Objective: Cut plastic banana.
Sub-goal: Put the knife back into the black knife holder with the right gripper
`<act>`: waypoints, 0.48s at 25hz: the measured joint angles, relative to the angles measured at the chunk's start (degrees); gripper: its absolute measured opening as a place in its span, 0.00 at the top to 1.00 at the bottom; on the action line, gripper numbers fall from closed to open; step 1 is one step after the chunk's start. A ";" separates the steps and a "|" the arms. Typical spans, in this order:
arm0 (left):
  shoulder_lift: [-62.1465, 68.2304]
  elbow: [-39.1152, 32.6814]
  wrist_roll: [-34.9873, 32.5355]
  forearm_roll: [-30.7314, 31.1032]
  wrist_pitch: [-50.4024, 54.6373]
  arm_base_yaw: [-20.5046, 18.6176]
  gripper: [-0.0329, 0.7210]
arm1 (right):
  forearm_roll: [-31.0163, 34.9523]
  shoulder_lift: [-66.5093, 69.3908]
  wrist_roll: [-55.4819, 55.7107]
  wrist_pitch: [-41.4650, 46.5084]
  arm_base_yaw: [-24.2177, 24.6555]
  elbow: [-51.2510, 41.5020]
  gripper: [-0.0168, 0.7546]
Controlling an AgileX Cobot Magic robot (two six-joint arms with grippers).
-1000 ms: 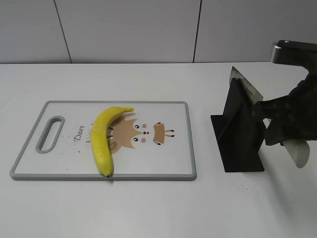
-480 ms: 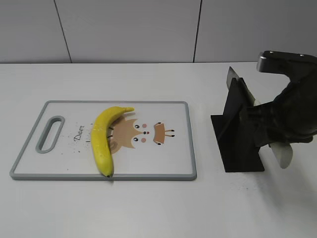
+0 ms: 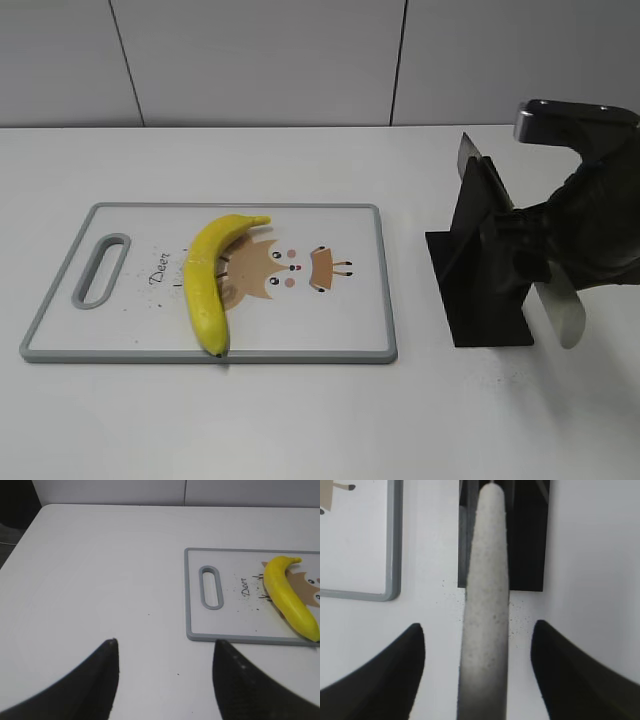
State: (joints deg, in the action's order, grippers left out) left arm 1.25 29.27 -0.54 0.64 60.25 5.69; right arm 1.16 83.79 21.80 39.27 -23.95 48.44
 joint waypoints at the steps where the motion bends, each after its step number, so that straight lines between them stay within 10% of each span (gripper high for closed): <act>1: 0.00 0.00 0.00 0.00 0.00 0.00 0.21 | 0.00 0.00 -0.38 0.00 0.00 0.00 0.25; 12: 0.00 0.00 0.00 0.00 0.00 0.00 0.20 | 1.55 -12.85 -12.59 1.29 0.00 1.95 0.20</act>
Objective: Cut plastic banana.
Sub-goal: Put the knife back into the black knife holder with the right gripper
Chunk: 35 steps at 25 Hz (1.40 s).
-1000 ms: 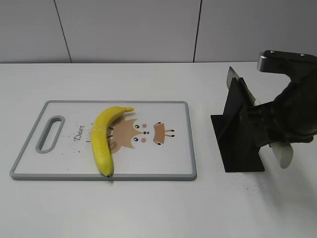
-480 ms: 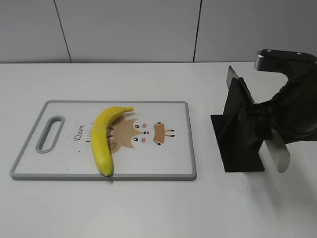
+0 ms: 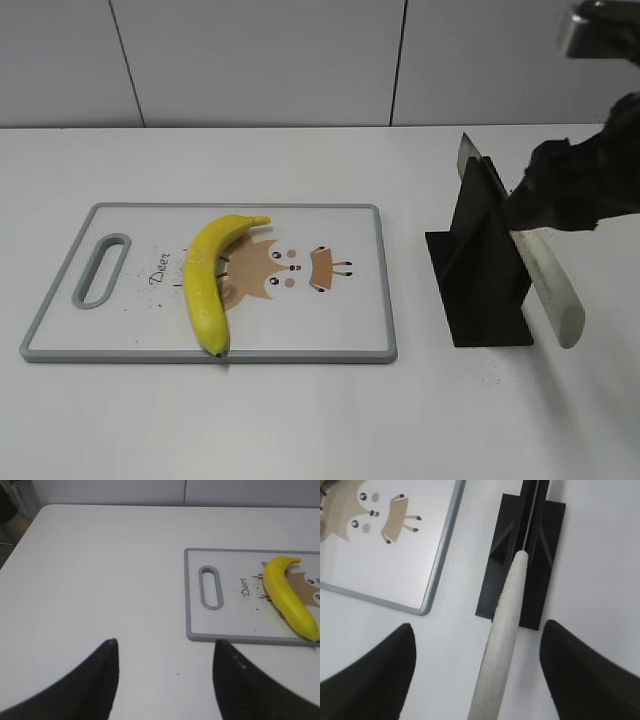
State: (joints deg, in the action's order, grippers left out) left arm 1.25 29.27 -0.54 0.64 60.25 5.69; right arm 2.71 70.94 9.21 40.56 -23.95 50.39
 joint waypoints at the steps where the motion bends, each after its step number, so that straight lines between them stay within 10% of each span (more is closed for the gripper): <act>1: 0.00 0.00 0.00 0.00 -0.05 0.00 0.20 | 0.03 -2.18 -1.46 0.88 0.00 0.00 0.20; 35: 0.00 0.00 -0.19 -0.05 -0.10 0.00 0.18 | -5.31 -60.42 -12.01 9.10 0.00 -25.16 0.21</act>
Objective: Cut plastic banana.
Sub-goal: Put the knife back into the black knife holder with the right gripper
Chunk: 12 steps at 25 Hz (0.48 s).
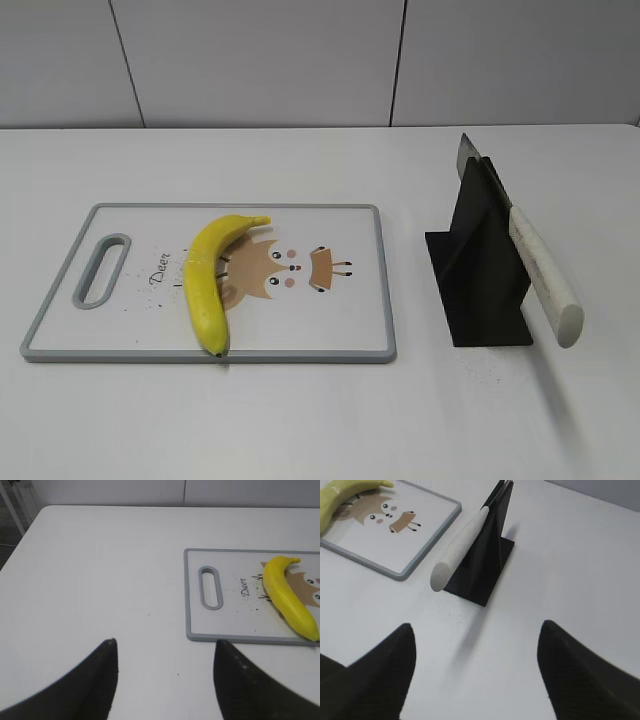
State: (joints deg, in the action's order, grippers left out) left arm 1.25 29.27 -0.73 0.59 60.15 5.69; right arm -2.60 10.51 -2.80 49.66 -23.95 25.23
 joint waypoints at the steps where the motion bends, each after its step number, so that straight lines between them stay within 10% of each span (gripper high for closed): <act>1: 0.00 0.00 0.00 0.00 0.00 0.00 0.18 | -0.05 -1.01 0.00 0.35 0.00 0.00 0.21; 12: 0.00 -0.05 0.00 0.00 -0.10 0.00 0.18 | 0.61 -10.56 0.08 3.78 0.00 -1.46 0.21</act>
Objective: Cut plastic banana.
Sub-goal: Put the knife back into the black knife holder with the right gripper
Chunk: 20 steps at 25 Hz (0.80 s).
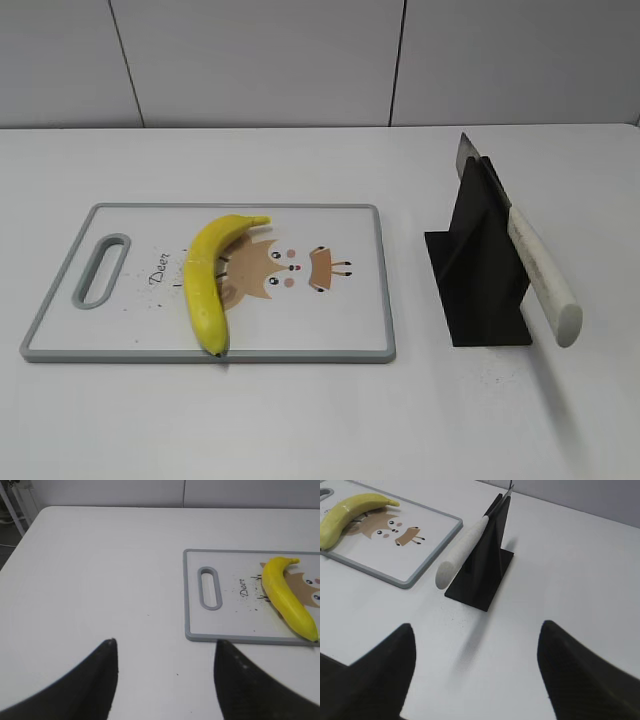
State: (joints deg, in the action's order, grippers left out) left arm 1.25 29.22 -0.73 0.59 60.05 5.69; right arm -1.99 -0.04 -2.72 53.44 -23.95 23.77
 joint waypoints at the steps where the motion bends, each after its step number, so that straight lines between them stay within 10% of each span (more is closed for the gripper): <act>1: 0.00 0.00 0.00 -0.11 -0.02 0.00 0.18 | 0.00 -0.15 0.15 0.00 0.00 0.00 0.21; 12: 0.00 -0.02 0.00 -0.11 -0.02 0.00 0.18 | 0.11 -0.22 0.33 0.08 0.94 0.00 0.21; 20: 0.00 -0.02 0.00 -0.11 -0.02 0.00 0.20 | 0.27 -0.22 0.40 0.08 13.87 0.00 0.21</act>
State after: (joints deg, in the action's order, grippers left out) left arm 1.25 29.20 -0.73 0.47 60.03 5.69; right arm -1.72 -0.26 -2.32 53.52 -10.09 23.77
